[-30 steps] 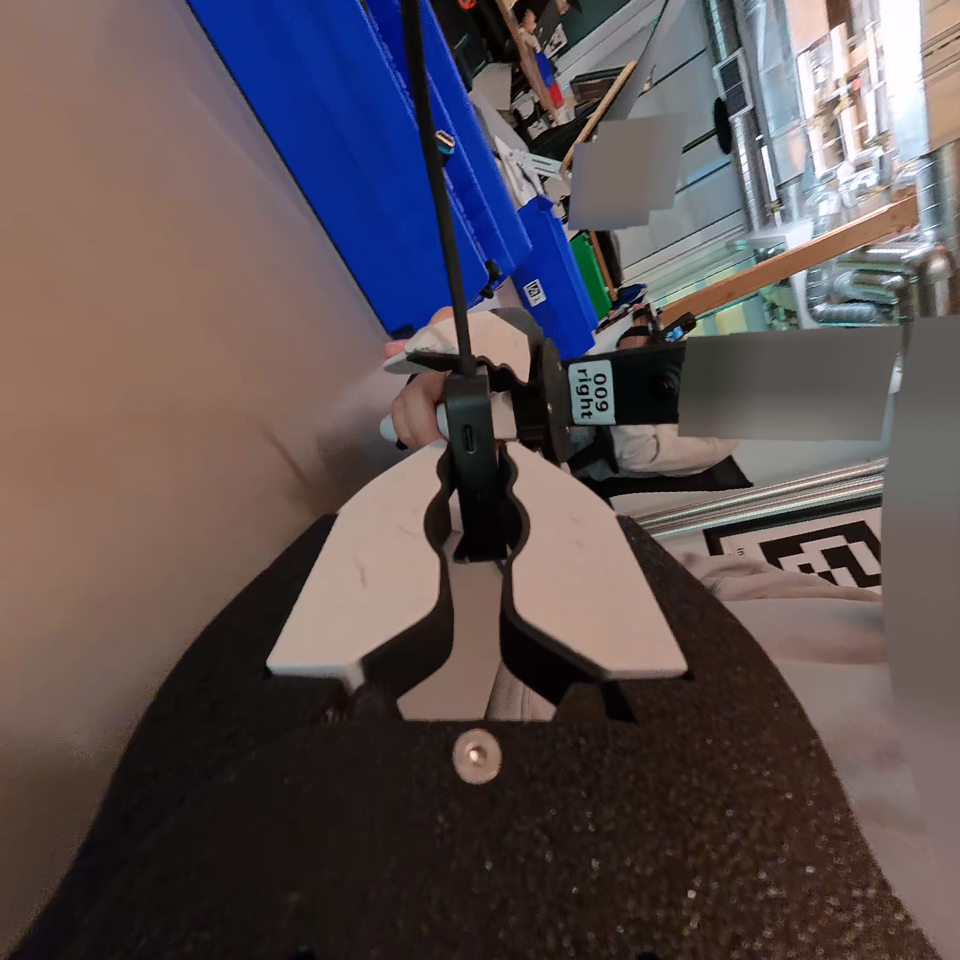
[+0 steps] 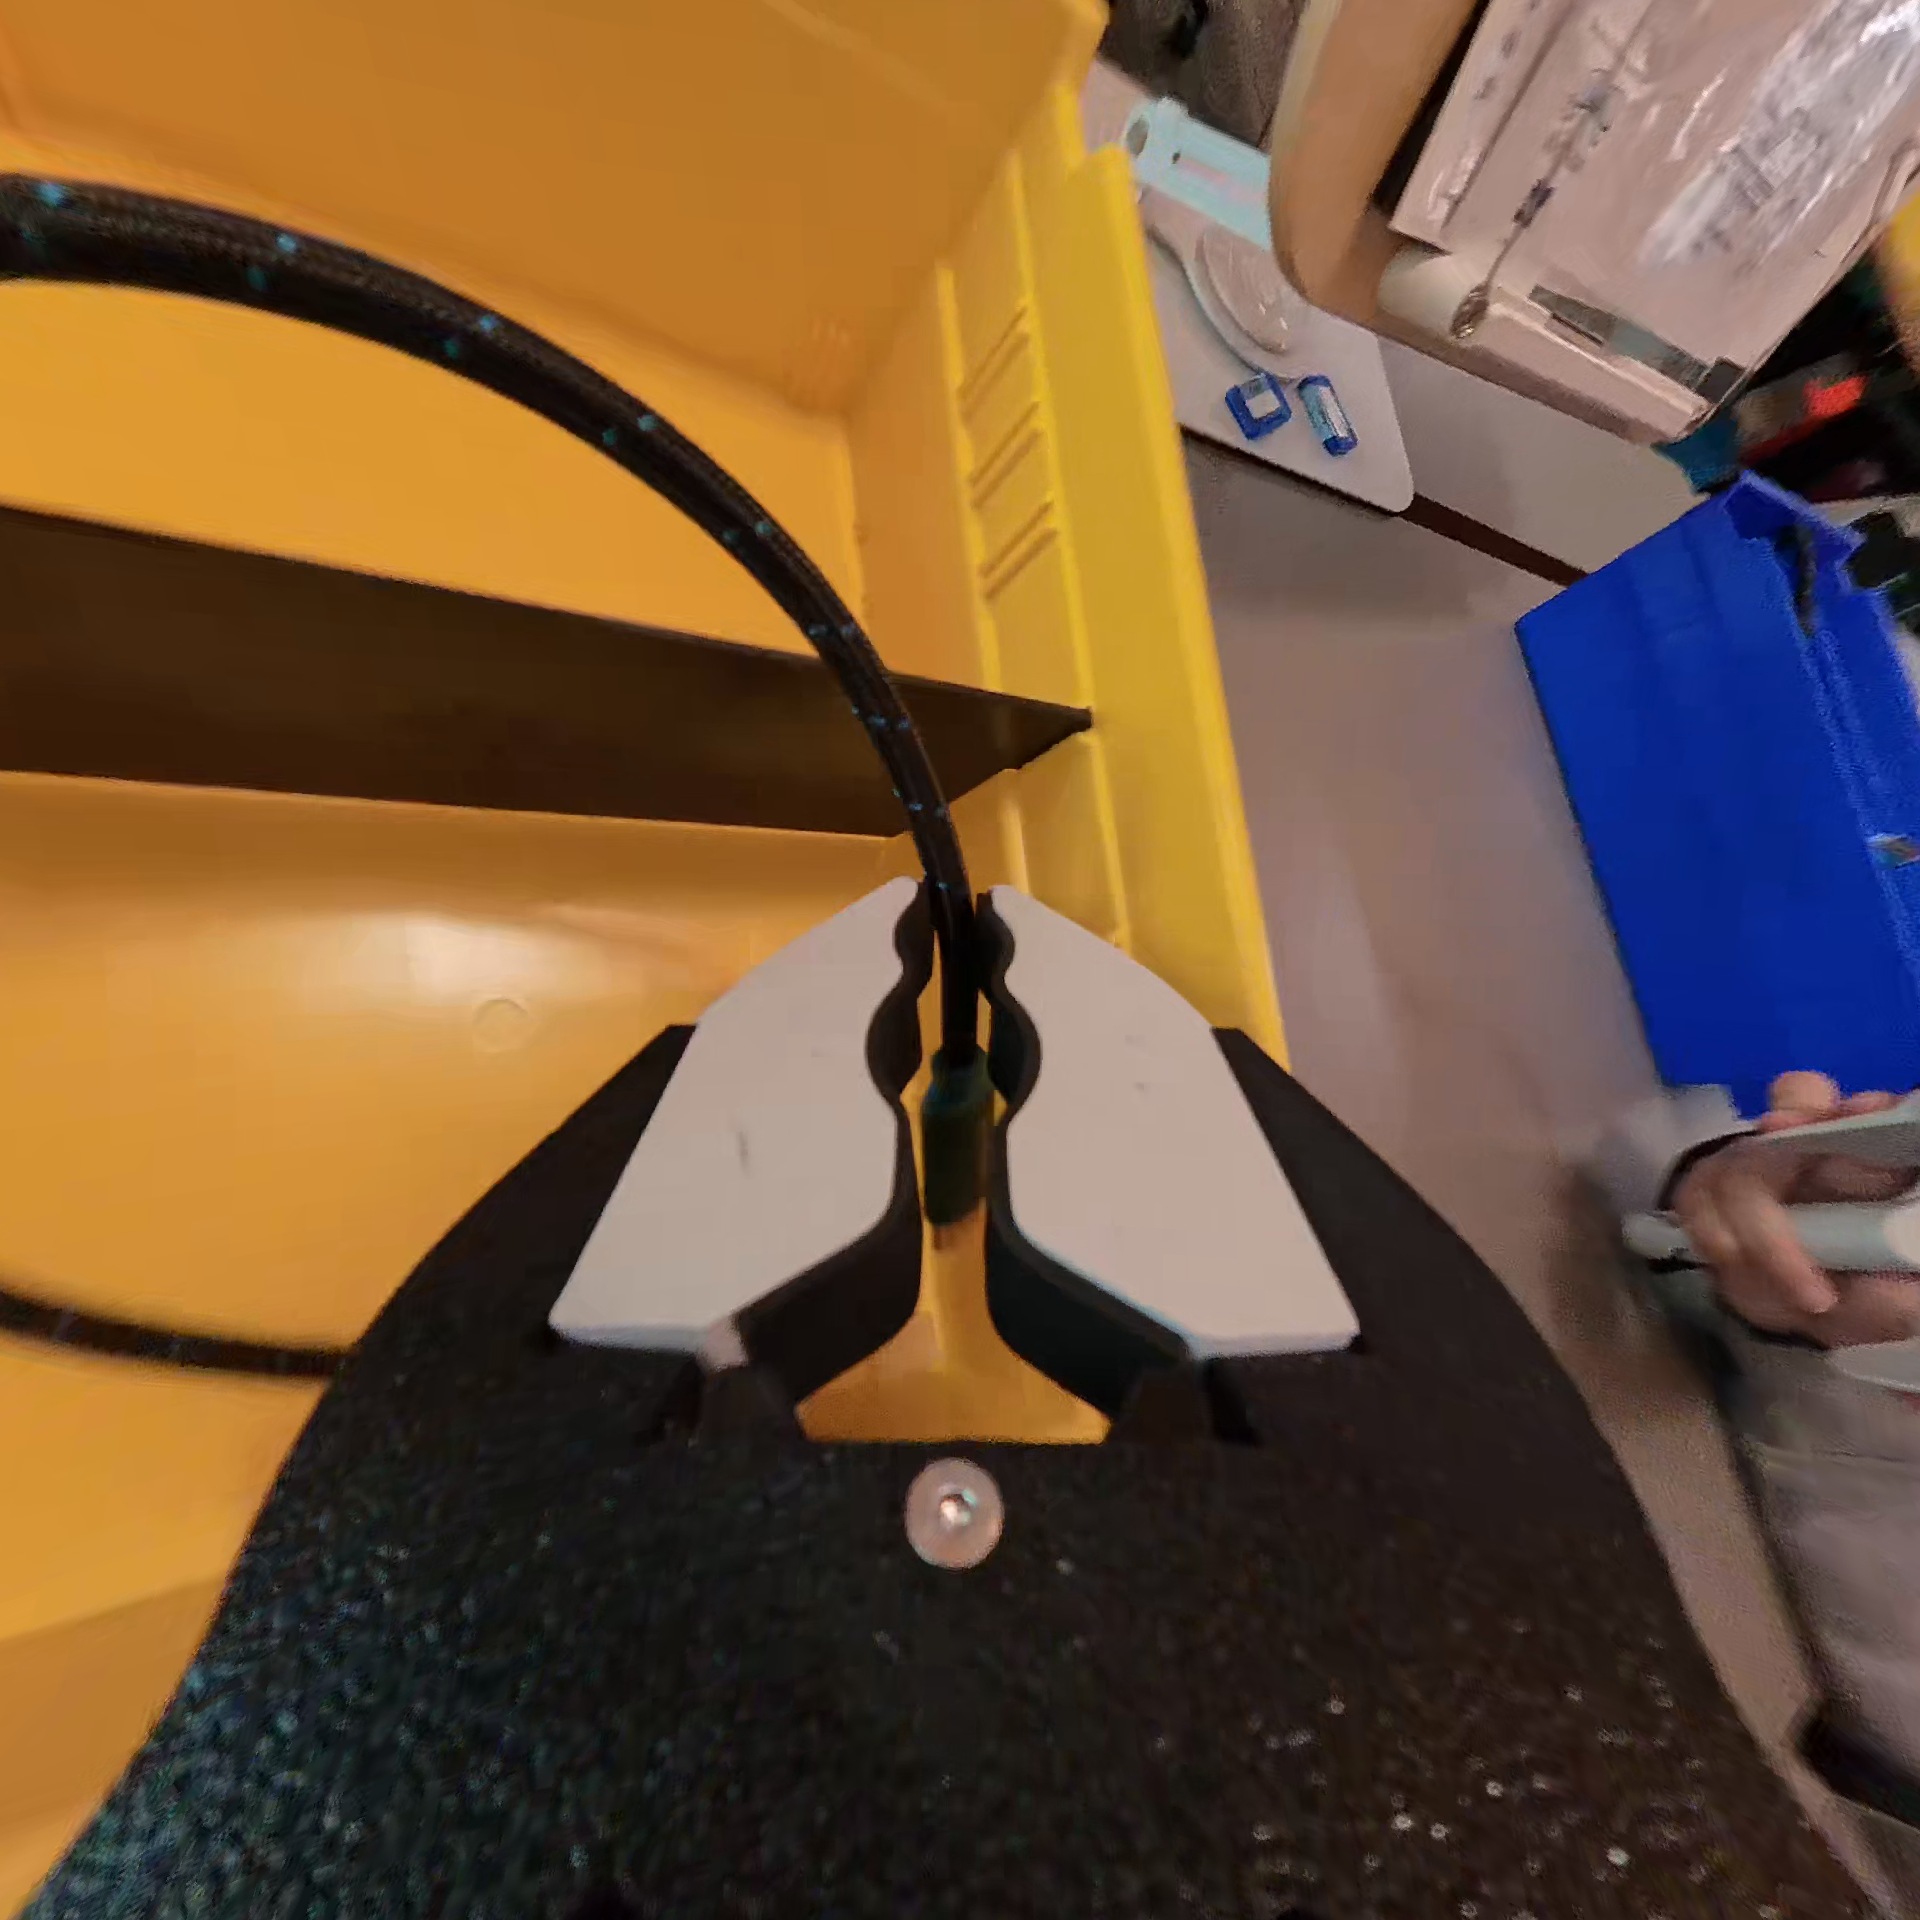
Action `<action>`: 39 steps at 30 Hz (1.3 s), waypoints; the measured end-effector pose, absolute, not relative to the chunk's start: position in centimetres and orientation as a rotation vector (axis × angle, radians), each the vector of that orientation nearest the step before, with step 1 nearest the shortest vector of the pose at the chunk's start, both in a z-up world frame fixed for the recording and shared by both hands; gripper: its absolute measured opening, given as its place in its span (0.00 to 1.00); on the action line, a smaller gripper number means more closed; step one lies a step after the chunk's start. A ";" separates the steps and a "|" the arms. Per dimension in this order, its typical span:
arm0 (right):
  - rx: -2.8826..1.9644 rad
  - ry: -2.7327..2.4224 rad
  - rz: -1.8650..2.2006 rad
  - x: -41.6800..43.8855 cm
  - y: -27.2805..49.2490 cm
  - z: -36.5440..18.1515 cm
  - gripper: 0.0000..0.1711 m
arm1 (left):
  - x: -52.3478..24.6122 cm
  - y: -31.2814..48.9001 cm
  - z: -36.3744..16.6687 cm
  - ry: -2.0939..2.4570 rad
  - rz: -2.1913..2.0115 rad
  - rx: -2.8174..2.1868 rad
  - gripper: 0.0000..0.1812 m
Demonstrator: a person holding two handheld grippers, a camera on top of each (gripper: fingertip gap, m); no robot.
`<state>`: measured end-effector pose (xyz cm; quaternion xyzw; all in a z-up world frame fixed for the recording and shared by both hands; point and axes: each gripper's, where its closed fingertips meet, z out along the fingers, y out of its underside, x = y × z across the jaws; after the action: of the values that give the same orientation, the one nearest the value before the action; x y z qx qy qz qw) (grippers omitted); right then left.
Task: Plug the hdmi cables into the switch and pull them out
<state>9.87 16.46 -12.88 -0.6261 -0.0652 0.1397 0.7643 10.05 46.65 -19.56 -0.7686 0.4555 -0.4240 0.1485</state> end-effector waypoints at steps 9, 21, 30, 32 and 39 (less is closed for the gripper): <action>-1.357 -0.147 0.299 9.9 16.3 -12.8 0.43 | 6.1 43.0 -4.8 1.521 -0.885 -1.404 0.03; -1.171 -0.039 0.222 13.3 12.3 -8.8 0.43 | -0.2 21.4 -16.7 2.417 -0.696 -0.318 0.03; -1.195 -0.081 0.215 12.5 12.6 -8.9 0.43 | -2.3 19.4 -22.2 2.404 -0.776 -0.246 0.04; -1.198 -0.091 0.215 12.2 12.6 -8.9 0.43 | -2.4 19.6 -22.2 2.399 -0.681 -0.182 0.03; -1.200 -0.093 0.206 12.4 12.5 -8.9 0.43 | -1.9 20.0 -23.5 2.349 -0.318 0.049 0.07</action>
<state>12.37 12.45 -8.88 -0.5636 -0.0437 0.0968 0.8192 -1.91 20.04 -23.49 0.0193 0.9181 -0.1242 0.3760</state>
